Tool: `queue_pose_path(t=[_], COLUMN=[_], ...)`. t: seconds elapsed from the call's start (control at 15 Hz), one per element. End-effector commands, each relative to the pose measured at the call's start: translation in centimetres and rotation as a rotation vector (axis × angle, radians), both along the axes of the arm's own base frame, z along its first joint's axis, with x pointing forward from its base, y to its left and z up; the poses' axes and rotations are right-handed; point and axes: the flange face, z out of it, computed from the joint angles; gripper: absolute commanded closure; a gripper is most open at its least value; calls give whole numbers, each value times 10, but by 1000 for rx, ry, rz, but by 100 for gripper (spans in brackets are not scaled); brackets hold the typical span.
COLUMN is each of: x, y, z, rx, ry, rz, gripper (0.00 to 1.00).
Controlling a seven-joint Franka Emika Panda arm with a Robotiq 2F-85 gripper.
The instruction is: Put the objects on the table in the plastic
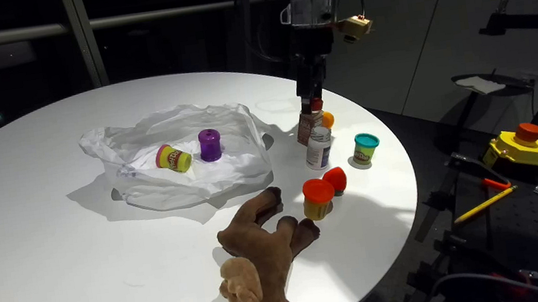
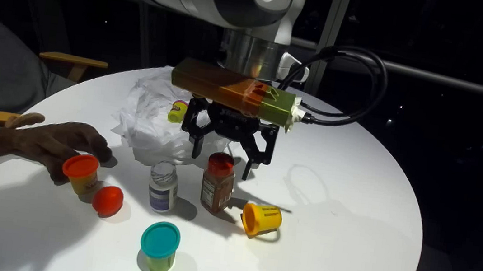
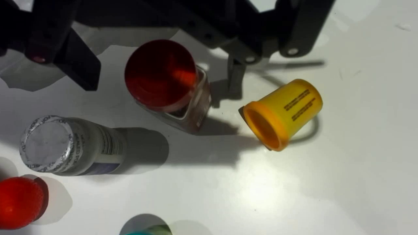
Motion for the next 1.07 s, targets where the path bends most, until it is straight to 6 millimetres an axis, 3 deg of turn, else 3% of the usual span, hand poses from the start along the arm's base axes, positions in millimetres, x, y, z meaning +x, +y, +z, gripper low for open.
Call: queue_pose_path(t=[0.0,0.27,0.33,0.47,0.8,1.0], x=[1,-3,-4,-7,-10,-5], y=[4,1,0,-1,6,22], z=[-1,-4,-4,-4,3,31], rx=[-16,-47,-52,-65,-73,-94], ry=[-74,-83,-83,-77,-72,-113], rz=[-29,-84,-99,-118,-149,-188], gripper=[0,0,19,32,77,77])
